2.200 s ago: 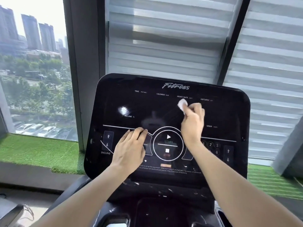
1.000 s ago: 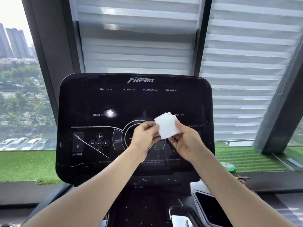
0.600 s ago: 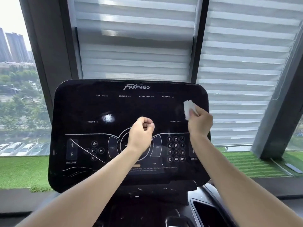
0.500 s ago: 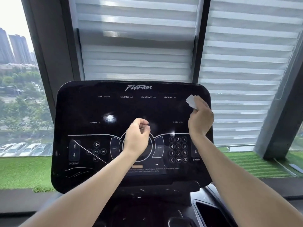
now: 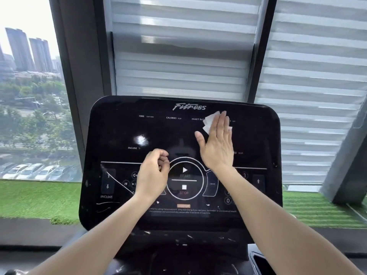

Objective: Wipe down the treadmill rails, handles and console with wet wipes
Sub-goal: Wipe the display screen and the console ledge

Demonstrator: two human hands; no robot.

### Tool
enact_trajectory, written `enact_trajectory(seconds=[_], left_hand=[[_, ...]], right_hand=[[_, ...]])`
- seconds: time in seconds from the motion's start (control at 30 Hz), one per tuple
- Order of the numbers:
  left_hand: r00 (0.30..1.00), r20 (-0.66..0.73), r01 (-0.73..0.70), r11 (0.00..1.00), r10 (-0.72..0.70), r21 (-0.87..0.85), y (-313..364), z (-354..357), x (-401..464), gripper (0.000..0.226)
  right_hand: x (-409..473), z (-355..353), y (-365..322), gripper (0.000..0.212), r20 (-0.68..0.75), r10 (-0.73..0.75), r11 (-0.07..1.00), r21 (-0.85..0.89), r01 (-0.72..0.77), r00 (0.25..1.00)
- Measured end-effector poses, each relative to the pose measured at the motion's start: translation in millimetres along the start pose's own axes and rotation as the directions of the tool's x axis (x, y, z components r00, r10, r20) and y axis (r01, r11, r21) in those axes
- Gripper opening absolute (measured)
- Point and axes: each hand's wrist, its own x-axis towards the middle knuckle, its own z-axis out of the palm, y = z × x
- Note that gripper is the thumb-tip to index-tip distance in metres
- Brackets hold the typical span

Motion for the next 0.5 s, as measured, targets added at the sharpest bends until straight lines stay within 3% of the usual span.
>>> enact_trajectory(seconds=[0.13, 0.27, 0.4, 0.5], left_hand=[[0.999, -0.032, -0.028, 0.999, 0.029, 0.035, -11.1, -12.5, -0.8, 0.020], [0.993, -0.108, -0.028, 0.997, 0.036, 0.069, -20.7, -23.1, -2.2, 0.021], [0.990, -0.132, -0.030, 0.994, 0.044, 0.107, -22.8, -24.6, -4.7, 0.023], [0.992, -0.106, -0.056, 0.989, 0.071, 0.138, -17.9, -17.9, -10.4, 0.024]], right_hand=[[-11.1, 24.1, -38.1, 0.085, 0.068, -0.271, 0.960, -0.046, 0.275, 0.960], [-33.4, 41.3, -54.4, 0.073, 0.111, -0.475, 0.873, -0.063, 0.483, 0.873], [-46.3, 46.6, -42.7, 0.049, 0.020, -0.557, 0.822, -0.128, 0.555, 0.830], [-45.6, 36.8, -9.4, 0.063, -0.043, -0.541, 0.830, -0.187, 0.525, 0.840]])
